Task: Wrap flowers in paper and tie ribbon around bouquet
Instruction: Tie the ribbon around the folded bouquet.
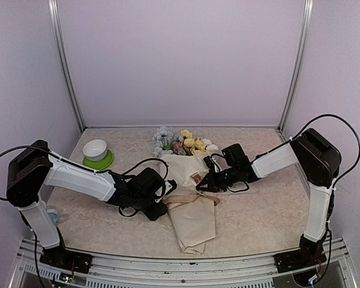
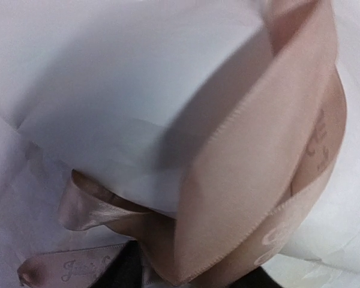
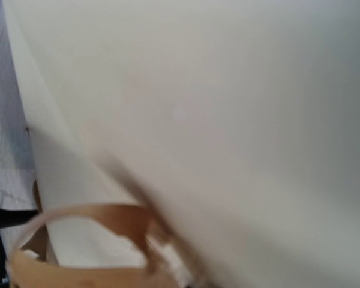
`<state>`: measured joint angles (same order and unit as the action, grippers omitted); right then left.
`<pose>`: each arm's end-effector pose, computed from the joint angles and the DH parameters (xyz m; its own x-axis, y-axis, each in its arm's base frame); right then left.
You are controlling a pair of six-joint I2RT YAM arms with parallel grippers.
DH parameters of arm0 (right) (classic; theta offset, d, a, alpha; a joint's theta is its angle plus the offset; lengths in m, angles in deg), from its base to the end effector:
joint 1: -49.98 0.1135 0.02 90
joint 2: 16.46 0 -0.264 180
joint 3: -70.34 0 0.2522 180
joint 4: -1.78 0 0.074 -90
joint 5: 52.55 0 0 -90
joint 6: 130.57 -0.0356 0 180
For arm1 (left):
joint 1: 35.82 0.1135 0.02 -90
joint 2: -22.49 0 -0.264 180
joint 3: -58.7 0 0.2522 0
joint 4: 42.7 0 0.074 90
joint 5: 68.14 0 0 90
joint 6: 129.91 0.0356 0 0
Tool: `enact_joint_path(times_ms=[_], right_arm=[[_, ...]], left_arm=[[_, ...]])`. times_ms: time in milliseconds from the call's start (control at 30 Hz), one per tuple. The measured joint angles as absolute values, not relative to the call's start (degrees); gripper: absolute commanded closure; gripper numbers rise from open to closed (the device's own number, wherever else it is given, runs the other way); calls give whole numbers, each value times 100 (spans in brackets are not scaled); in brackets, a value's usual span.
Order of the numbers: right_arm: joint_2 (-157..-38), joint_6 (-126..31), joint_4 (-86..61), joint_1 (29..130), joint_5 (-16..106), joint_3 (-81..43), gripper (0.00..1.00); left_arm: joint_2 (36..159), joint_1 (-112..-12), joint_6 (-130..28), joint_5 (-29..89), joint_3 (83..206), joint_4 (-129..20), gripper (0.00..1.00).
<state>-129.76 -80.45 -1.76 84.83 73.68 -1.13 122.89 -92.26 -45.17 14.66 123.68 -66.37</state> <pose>0.3035 0.2370 0.1147 -0.9622 -0.0397 -0.2694 -0.2407 0.5867 0.7732 0.1858 -0.2720 0.1332 -0.5448 0.6567 -0.5214 0.7443 0.6651 0.0600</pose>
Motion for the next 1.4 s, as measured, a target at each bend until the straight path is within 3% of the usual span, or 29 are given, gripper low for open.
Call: enact_joint_path(times_ms=[100, 133, 900, 1400], right_arm=[[-12976, -8043, -178, 8483, 7370, -113, 100], [-12976, -8041, -178, 8483, 7370, -111, 100], [-12688, -8015, -534, 8159, 7257, -10, 100], [-11442, -7886, -786, 7237, 7495, 857, 100]], left_arm=[[12320, -9146, -4488, 1383, 12390, -6596, 96], [12331, -9126, -4473, 1363, 12401, -6594, 100], [11887, -8984, -5264, 2187, 12130, -7212, 100], [11887, -8708, -5273, 2574, 12300, -6517, 100]])
